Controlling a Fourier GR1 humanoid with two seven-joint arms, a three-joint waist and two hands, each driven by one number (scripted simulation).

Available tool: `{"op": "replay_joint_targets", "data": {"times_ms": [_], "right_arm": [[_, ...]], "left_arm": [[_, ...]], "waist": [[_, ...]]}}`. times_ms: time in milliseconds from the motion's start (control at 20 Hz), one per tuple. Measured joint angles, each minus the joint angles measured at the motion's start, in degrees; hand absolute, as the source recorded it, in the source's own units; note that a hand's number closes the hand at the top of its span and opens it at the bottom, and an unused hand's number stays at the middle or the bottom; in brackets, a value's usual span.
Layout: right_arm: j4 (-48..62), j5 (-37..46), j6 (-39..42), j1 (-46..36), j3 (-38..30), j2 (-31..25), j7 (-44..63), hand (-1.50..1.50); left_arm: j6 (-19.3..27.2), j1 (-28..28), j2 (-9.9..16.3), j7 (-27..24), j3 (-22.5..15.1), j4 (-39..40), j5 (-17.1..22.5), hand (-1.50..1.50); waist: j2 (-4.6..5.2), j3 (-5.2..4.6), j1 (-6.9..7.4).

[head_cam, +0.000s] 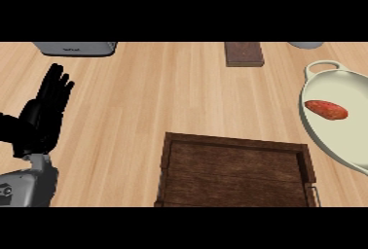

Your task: Pick the sweet potato from the tray and place it in the pot

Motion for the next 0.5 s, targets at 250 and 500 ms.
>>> {"op": "replay_joint_targets", "data": {"times_ms": [250,500], "right_arm": [[1.50,-0.12,1.84,1.74,0.25,-3.23,0.29,-1.50],[1.81,-0.58,3.09,3.86,0.32,-5.62,-0.03,-1.50]], "left_arm": [[-0.22,-0.42,-0.19,-0.01,-0.02,0.39,0.19,0.00],[0.10,-0.81,0.03,0.84,0.33,-0.14,0.15,0.00]], "waist": [[0.11,0.09,0.19],[0.07,0.14,0.13]]}}
